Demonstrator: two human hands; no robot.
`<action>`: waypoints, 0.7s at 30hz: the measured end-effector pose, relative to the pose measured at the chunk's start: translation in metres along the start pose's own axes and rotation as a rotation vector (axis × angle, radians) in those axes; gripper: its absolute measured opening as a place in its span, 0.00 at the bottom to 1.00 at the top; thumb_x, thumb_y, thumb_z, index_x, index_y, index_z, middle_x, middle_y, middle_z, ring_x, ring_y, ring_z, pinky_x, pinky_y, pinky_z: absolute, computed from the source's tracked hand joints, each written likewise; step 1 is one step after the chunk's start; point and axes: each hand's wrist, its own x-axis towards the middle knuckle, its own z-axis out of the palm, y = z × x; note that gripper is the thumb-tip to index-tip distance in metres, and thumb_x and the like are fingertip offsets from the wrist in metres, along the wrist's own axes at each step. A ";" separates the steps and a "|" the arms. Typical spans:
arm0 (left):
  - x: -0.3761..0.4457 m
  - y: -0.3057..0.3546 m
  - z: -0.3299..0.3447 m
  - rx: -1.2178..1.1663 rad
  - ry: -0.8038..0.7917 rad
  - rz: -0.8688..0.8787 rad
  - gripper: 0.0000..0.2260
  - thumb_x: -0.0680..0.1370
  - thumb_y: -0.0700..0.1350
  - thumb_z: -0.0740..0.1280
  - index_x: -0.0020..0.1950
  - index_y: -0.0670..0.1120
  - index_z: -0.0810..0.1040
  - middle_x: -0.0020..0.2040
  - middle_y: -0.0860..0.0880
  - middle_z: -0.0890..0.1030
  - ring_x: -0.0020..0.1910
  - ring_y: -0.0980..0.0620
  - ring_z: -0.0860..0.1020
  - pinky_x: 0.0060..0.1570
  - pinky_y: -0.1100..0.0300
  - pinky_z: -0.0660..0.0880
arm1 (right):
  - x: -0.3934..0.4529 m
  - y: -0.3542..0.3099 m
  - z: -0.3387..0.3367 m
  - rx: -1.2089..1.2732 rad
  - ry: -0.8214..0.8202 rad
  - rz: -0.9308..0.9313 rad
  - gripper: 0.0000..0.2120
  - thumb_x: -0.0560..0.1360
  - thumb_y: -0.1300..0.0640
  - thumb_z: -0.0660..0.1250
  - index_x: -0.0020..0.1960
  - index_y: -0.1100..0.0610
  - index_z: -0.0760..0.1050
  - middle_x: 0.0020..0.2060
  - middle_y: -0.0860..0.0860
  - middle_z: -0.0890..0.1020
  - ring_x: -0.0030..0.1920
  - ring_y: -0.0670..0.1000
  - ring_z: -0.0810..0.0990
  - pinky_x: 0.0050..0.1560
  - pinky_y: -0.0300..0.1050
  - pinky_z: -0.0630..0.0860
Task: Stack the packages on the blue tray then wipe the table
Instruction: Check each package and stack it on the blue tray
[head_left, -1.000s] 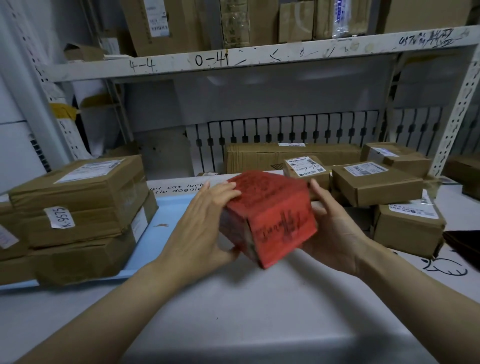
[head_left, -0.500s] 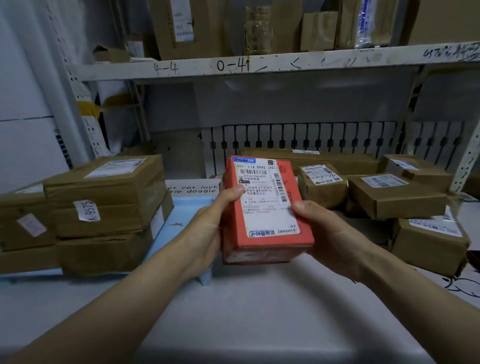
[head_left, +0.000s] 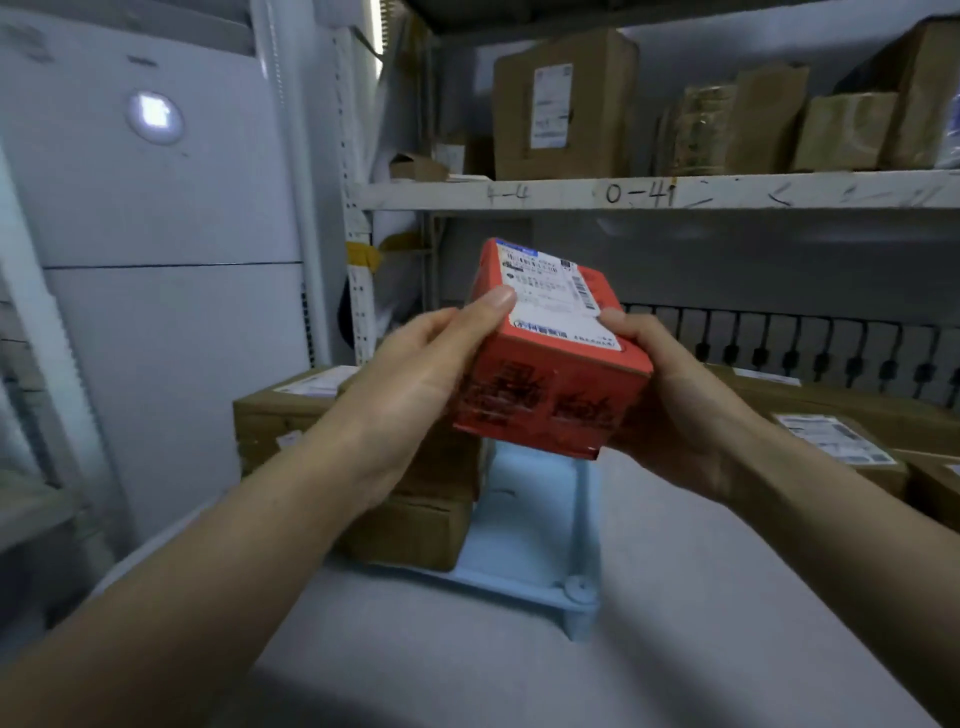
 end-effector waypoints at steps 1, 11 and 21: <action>0.001 0.006 -0.013 0.027 0.007 0.011 0.32 0.68 0.68 0.70 0.66 0.50 0.78 0.56 0.50 0.85 0.57 0.50 0.83 0.62 0.49 0.74 | 0.010 -0.005 0.016 -0.010 -0.037 -0.009 0.31 0.72 0.39 0.69 0.68 0.58 0.75 0.52 0.67 0.73 0.49 0.59 0.69 0.61 0.56 0.76; 0.021 0.002 -0.145 -0.041 0.427 -0.017 0.20 0.78 0.60 0.64 0.63 0.50 0.80 0.50 0.48 0.87 0.50 0.50 0.85 0.57 0.49 0.79 | 0.081 -0.016 0.163 -0.440 -0.088 -0.070 0.25 0.78 0.35 0.59 0.47 0.57 0.77 0.41 0.54 0.79 0.46 0.58 0.77 0.54 0.51 0.75; 0.044 -0.051 -0.188 -0.052 0.540 -0.161 0.17 0.79 0.63 0.59 0.51 0.55 0.83 0.42 0.51 0.87 0.44 0.52 0.83 0.43 0.57 0.75 | 0.125 0.016 0.197 -0.755 -0.138 -0.075 0.28 0.79 0.37 0.59 0.65 0.59 0.77 0.54 0.52 0.83 0.51 0.48 0.80 0.40 0.37 0.67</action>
